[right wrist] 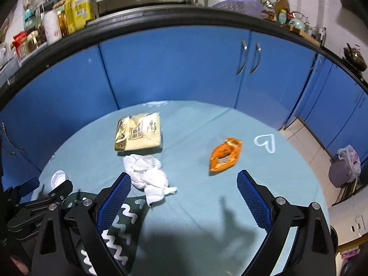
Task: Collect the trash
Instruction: 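Grasp the white round cap with the left gripper while the right grasps the white tissue, then lift the white cap and tissue with both grippers toward the bin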
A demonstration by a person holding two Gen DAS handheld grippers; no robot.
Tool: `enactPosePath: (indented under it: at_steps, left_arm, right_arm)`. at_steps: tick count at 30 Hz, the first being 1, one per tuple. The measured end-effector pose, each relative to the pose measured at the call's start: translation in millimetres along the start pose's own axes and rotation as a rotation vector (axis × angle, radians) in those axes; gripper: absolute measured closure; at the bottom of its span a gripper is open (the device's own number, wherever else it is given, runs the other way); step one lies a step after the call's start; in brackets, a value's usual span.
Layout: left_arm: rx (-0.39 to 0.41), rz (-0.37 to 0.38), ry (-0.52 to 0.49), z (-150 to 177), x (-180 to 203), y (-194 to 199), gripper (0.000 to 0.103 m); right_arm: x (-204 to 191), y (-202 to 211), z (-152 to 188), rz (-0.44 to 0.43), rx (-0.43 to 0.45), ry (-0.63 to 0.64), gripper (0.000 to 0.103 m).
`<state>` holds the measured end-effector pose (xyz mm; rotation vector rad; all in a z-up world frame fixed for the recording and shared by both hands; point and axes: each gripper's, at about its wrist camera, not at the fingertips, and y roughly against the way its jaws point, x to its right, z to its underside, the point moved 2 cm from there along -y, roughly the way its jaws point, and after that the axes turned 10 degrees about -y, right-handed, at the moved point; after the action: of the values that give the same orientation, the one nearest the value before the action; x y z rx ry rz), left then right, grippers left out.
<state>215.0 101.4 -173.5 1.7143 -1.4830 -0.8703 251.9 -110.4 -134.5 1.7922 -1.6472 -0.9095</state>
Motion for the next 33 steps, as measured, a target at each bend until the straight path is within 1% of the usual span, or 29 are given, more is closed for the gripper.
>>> enactPosePath:
  at_steps: [5,10,12,13,14,16,17,18,19,20,21,23,25,27,33]
  left_arm:
    - [-0.019,-0.002,0.024,3,-12,-10,0.003]
    - [-0.016,-0.016,0.014,2,-15,-15,0.004]
    - [-0.009,-0.017,0.017,2,-15,-14,0.005]
    - [-0.004,-0.023,0.02,3,-16,-13,0.007]
    - [0.0,-0.032,0.022,4,-17,-11,0.011]
    - [0.005,-0.05,0.023,6,-20,-9,0.018]
    - [0.006,-0.061,0.026,6,-21,-8,0.023]
    - [0.007,-0.069,0.033,7,-23,-7,0.029]
    - [0.007,-0.075,0.04,6,-24,-7,0.033]
    - [0.006,-0.083,0.047,6,-29,-5,0.043]
    - [0.003,-0.1,0.056,6,-33,-3,0.054]
    - [0.002,-0.092,0.08,5,-40,0,0.062]
    - [0.008,-0.063,0.106,4,-45,5,0.062]
    - [0.038,-0.076,0.103,2,-45,16,0.062]
    - [0.117,-0.043,0.093,1,-35,49,0.062]
  right_arm:
    - [-16,-22,2,-0.005,-0.039,0.03,0.012]
    - [-24,-38,5,-0.014,-0.073,0.036,0.013]
    - [-25,-41,7,-0.006,-0.076,0.041,0.02]
    - [-26,-43,8,-0.002,-0.082,0.049,0.032]
    - [-26,-44,8,-0.004,-0.094,0.058,0.039]
    - [-29,-45,11,-0.02,-0.109,0.076,0.061]
    - [-31,-43,12,-0.021,-0.104,0.086,0.067]
    - [-33,-40,13,-0.013,-0.091,0.1,0.068]
    - [-34,-38,14,-0.011,-0.085,0.109,0.072]
    - [-35,-36,15,-0.011,-0.083,0.119,0.075]
    - [-35,-34,15,-0.01,-0.079,0.124,0.076]
    - [-32,-29,14,-0.018,-0.073,0.118,0.077]
    - [-29,-24,13,-0.024,-0.068,0.109,0.077]
    - [-25,-18,11,-0.025,-0.057,0.103,0.077]
    - [-14,9,7,-0.032,-0.016,0.082,0.077]
